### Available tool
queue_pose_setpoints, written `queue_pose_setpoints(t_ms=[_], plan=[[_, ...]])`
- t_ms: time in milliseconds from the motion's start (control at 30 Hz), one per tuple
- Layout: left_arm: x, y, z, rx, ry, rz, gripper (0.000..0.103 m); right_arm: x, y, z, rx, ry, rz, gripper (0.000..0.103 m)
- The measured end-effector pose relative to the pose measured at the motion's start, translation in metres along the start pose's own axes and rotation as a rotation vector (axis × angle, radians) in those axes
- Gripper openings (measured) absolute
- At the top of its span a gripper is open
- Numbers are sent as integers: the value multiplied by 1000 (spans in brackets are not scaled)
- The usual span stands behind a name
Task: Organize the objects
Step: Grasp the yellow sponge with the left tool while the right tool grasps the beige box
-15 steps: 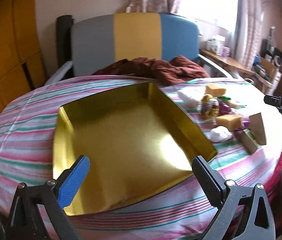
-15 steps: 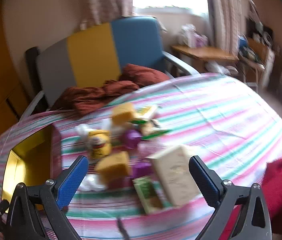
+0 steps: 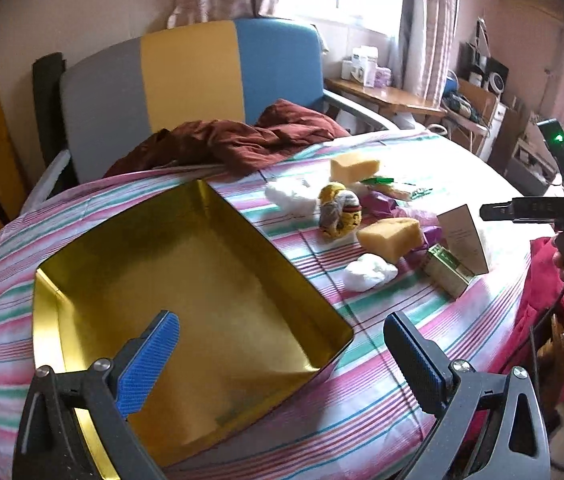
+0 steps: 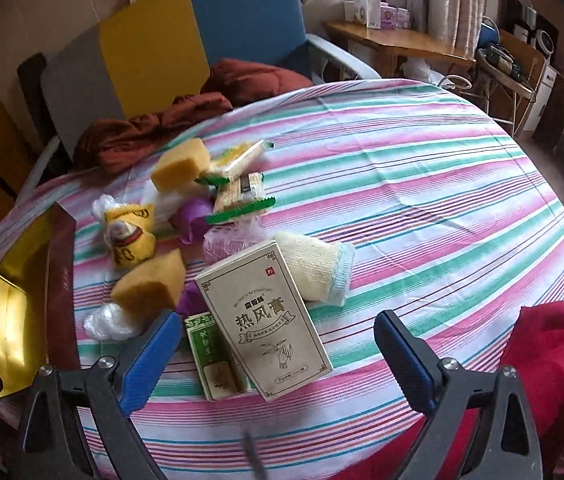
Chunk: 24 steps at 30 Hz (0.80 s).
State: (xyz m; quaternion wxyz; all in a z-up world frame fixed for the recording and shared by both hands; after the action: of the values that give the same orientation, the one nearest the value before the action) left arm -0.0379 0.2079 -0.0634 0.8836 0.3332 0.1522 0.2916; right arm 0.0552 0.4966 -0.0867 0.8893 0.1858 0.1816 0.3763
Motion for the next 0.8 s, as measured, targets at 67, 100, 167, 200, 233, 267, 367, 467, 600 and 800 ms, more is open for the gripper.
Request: queue_pose_setpoints(t_ms=[67,100,167,200,233,267,367,467,600,800], plan=[[4,5,-7,-15,-24,6,103,-2,0,-6,-19,-7,13,97],[6,8,-10,-20,-29,4,103,-2,0,-10,-33,-12,22,92],[12,14,-18,-27,-39,-16,103,-2,-1,-17,-51,-25,29,88],[14,18,-21,-27,-46,-20,103,-1,-2,-19,-59,-28,30,84],[17,22,-24,-27,-63,-22,103,-1,-2,-21,-64,-25,32,80],[20,26,-28,-28,-73,-26,103,-1,-2,-21,-64,-23,34,72],[28,38,-39,-36,-99,-38,103,-1,-3,-22,-58,-29,45,59],[39,50,-54,-55,-147,-31,103,-1,-2,-16,-31,28,23,59],[53,64,-80,-98,-202,7,103,8,2,-6,17,110,-49,59],[71,80,-120,-177,-271,79,102,15,6,2,57,196,-129,59]])
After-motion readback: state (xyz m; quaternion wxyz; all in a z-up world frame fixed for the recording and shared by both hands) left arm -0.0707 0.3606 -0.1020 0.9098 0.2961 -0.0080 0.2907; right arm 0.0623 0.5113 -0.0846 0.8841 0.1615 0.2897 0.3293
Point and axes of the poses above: each gripper's, at about its wrist camera, not at the fingertips, and z roughly against the way its jaws point, x to its right, y to its top, the point moved 6 cm from there along -z, roughly the way its jaws point, and after that the axes turned 9 degrees about -z, right-handed, at the moved point
